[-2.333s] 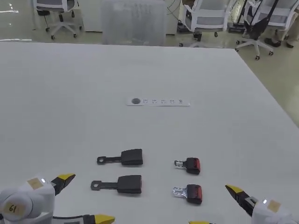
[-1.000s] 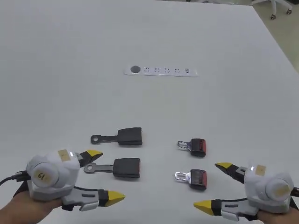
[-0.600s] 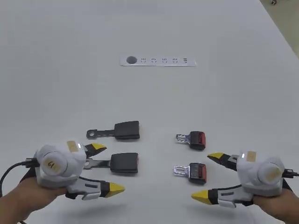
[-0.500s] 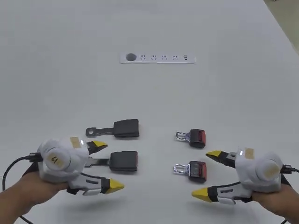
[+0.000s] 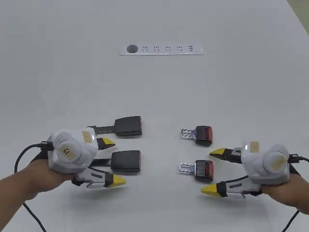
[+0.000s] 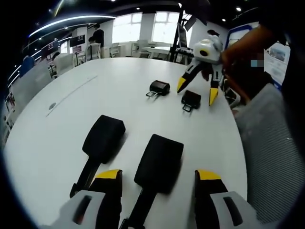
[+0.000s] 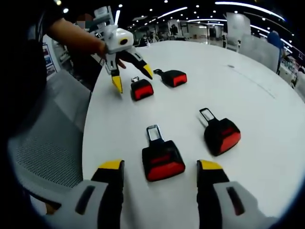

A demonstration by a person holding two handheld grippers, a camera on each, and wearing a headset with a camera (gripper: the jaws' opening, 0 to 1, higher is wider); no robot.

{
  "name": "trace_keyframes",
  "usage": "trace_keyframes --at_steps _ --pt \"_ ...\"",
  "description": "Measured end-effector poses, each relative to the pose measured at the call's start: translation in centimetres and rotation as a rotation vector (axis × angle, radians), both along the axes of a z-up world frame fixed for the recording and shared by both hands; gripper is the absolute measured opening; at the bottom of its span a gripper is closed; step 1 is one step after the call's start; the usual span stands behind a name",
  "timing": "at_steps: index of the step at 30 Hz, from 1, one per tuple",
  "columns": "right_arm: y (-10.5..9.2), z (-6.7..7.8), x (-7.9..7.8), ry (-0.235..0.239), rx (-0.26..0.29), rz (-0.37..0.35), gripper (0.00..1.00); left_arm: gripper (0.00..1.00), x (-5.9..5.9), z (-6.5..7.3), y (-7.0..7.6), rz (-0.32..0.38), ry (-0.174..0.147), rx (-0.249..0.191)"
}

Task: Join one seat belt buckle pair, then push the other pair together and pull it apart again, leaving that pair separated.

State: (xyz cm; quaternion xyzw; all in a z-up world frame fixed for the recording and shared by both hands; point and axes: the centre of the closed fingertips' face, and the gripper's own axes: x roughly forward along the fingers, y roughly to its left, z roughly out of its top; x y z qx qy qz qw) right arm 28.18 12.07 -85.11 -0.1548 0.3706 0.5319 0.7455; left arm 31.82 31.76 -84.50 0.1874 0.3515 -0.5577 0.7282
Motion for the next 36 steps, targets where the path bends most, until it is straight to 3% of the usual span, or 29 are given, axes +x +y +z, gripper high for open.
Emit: trace_keyframes --at_steps 3,7,11,14,16,18,25,36 --pt "0.0 -0.3 -0.1 0.005 -0.012 0.023 0.60 0.60 0.0 -0.2 -0.3 -0.019 -0.003 0.005" --pt "0.0 -0.5 -0.3 0.003 -0.013 0.054 0.56 0.54 -0.4 -1.0 -0.1 -0.051 0.005 0.045" --pt "-0.2 -0.5 -0.2 -0.012 -0.015 0.078 0.50 0.48 -0.1 -0.9 -0.2 -0.089 -0.033 0.048" --pt "-0.2 -0.6 0.1 -0.032 -0.016 0.102 0.45 0.36 0.2 -1.1 -0.3 -0.138 -0.073 0.065" --pt "-0.3 -0.7 0.3 -0.049 -0.023 0.119 0.37 0.36 0.2 -1.2 -0.2 -0.167 -0.075 0.083" --pt "-0.4 -0.7 0.4 -0.046 -0.003 0.130 0.37 0.35 0.1 -1.2 -0.2 -0.235 -0.106 0.103" --pt "-0.4 -0.7 0.4 -0.057 0.034 0.150 0.36 0.34 -0.1 -1.3 -0.2 -0.290 -0.107 0.133" --pt "-0.3 -0.6 0.5 -0.074 0.107 0.122 0.35 0.34 0.0 -1.4 -0.2 -0.294 -0.099 0.171"
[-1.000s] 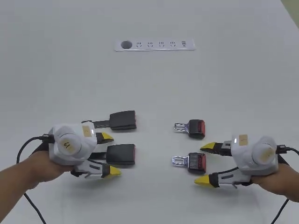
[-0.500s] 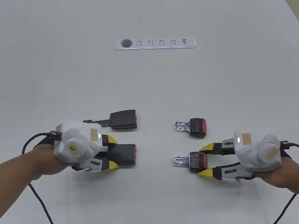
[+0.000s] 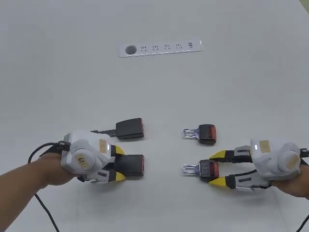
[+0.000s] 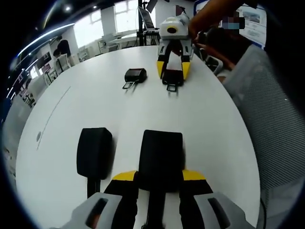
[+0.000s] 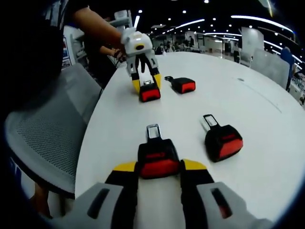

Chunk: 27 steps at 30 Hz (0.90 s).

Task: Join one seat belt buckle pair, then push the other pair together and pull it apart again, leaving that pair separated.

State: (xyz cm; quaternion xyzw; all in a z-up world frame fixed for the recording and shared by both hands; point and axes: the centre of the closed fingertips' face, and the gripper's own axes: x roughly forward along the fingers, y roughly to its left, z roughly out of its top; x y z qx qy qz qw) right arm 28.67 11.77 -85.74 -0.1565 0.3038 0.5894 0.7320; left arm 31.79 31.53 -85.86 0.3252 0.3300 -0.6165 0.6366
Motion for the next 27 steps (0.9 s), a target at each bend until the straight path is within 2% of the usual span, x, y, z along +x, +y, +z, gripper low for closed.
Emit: trace_keyframes --at_steps 4,10,27 --pt "0.6 0.1 0.2 0.006 0.045 -0.028 0.35 0.34 0.0 0.0 0.0 0.003 0.001 0.021" --pt "1.8 0.0 0.5 -0.010 0.065 -0.022 0.35 0.34 0.0 -0.1 0.0 -0.015 0.002 0.049" --pt "3.6 0.1 1.0 -0.014 0.106 -0.027 0.35 0.34 0.0 -0.1 0.0 -0.020 0.008 0.076"
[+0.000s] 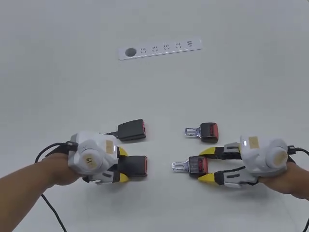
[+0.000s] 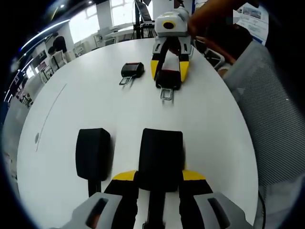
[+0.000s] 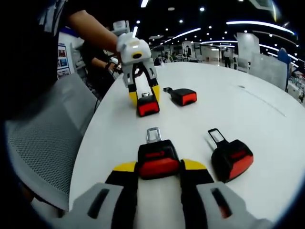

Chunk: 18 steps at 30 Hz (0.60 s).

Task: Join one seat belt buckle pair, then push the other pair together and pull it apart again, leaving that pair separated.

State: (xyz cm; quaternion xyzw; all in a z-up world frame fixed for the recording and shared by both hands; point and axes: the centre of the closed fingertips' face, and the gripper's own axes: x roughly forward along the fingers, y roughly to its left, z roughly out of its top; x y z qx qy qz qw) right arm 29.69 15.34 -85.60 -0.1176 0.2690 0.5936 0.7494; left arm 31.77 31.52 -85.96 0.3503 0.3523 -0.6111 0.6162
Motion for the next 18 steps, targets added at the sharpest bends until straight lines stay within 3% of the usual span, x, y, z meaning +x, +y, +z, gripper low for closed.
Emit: trace_keyframes --at_steps 18 --pt "2.8 0.1 0.7 -0.003 0.038 0.000 0.35 0.34 0.1 0.0 0.0 0.004 0.003 0.008"
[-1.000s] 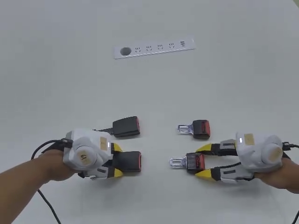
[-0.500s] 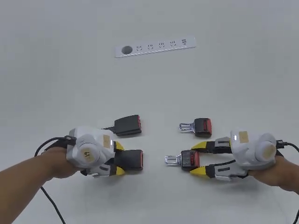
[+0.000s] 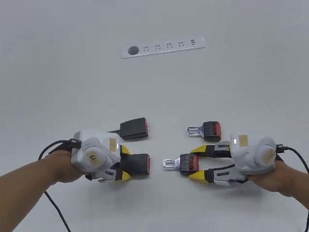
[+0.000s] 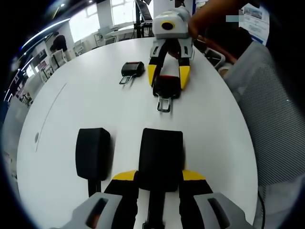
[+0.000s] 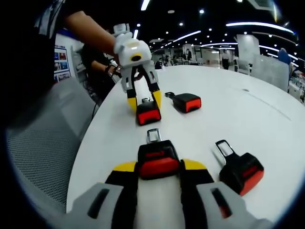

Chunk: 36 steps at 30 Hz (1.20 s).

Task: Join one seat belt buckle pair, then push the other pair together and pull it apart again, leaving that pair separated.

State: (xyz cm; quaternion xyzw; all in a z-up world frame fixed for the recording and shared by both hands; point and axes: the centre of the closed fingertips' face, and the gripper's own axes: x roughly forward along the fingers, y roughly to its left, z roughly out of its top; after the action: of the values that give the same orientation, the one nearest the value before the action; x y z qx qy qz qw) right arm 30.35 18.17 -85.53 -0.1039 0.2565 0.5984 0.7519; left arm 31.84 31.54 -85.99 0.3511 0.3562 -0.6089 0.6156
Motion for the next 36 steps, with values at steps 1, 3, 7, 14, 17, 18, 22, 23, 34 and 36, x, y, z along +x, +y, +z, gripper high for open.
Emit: trace_keyframes --at_steps 1,3,7,14,17,18,22,23,34,36 --pt "0.1 0.0 0.0 0.003 0.001 -0.001 0.35 0.34 0.0 0.0 0.0 0.001 0.000 0.000" --pt "0.5 -0.1 0.3 0.001 0.005 -0.003 0.35 0.34 0.0 0.0 0.0 0.001 0.000 0.000" --pt "1.5 0.0 0.6 -0.004 0.014 0.003 0.35 0.34 0.0 0.0 0.0 -0.001 0.000 0.004" --pt "2.7 -0.1 0.9 -0.004 0.021 0.017 0.35 0.34 0.0 0.0 0.1 0.002 0.001 0.007" --pt "2.9 -0.1 1.0 -0.003 0.019 0.024 0.35 0.34 0.0 -0.1 0.1 0.003 0.001 0.009" --pt "3.0 -0.1 1.0 -0.001 0.021 0.024 0.35 0.34 0.0 -0.1 0.1 0.002 0.001 0.010" --pt "3.4 -0.1 1.2 0.000 0.022 0.027 0.35 0.34 0.0 -0.1 0.1 -0.001 -0.002 0.015" --pt "3.5 -0.1 1.3 0.001 0.023 0.027 0.35 0.34 0.0 -0.1 0.1 0.000 -0.001 0.016" --pt "5.2 0.0 1.2 -0.016 0.028 0.044 0.35 0.34 0.1 -0.1 0.0 -0.005 0.000 0.019" --pt "5.6 -0.2 1.1 -0.018 0.018 0.047 0.35 0.34 0.0 -0.1 0.1 -0.012 0.001 0.025"
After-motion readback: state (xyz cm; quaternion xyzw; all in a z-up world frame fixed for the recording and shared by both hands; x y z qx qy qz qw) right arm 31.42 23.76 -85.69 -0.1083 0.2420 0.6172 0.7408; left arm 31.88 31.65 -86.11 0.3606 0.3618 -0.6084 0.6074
